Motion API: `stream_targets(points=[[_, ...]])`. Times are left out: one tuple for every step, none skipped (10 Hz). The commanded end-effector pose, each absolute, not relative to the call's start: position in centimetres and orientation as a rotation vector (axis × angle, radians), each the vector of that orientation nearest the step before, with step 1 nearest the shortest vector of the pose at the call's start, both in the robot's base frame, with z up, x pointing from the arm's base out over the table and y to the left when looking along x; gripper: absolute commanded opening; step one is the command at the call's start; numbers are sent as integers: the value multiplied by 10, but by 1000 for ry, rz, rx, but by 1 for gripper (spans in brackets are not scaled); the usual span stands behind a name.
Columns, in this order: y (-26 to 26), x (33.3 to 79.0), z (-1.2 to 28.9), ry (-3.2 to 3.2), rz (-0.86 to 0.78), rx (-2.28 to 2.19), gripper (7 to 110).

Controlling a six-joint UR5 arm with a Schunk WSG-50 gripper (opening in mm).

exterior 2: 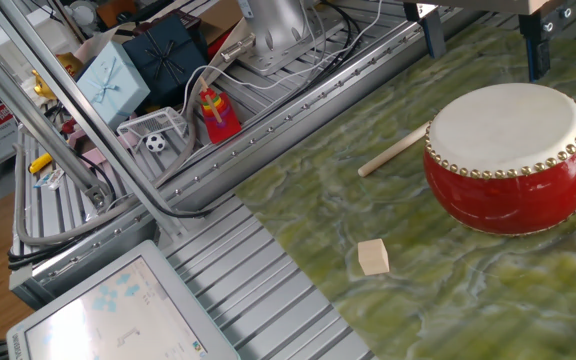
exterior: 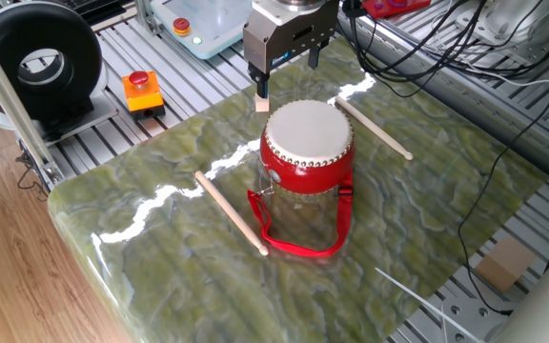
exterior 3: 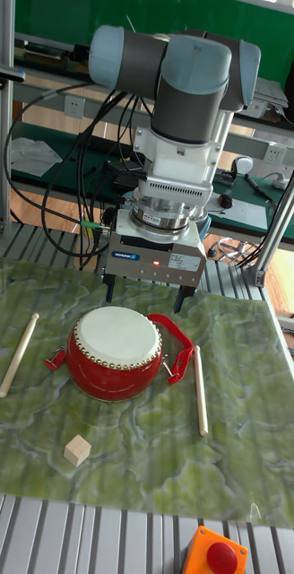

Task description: Play the drum

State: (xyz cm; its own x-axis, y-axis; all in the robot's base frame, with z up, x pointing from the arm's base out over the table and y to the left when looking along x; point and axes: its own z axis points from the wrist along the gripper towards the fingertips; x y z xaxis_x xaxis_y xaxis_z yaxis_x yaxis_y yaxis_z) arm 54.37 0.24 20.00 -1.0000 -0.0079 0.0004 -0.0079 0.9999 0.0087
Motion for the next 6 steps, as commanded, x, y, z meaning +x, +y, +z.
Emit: stream_targets(points=[[12,591,205,-3327,-80,-133,109],[12,591,204,-3327,-80,-133,109],[12,591,204,-3327,-80,-133,7],[12,591,204,-3327,-80,-133,7],[12,591,204,-3327,-80,-133,7],[12,591,204,-3327,-80,-130,7]])
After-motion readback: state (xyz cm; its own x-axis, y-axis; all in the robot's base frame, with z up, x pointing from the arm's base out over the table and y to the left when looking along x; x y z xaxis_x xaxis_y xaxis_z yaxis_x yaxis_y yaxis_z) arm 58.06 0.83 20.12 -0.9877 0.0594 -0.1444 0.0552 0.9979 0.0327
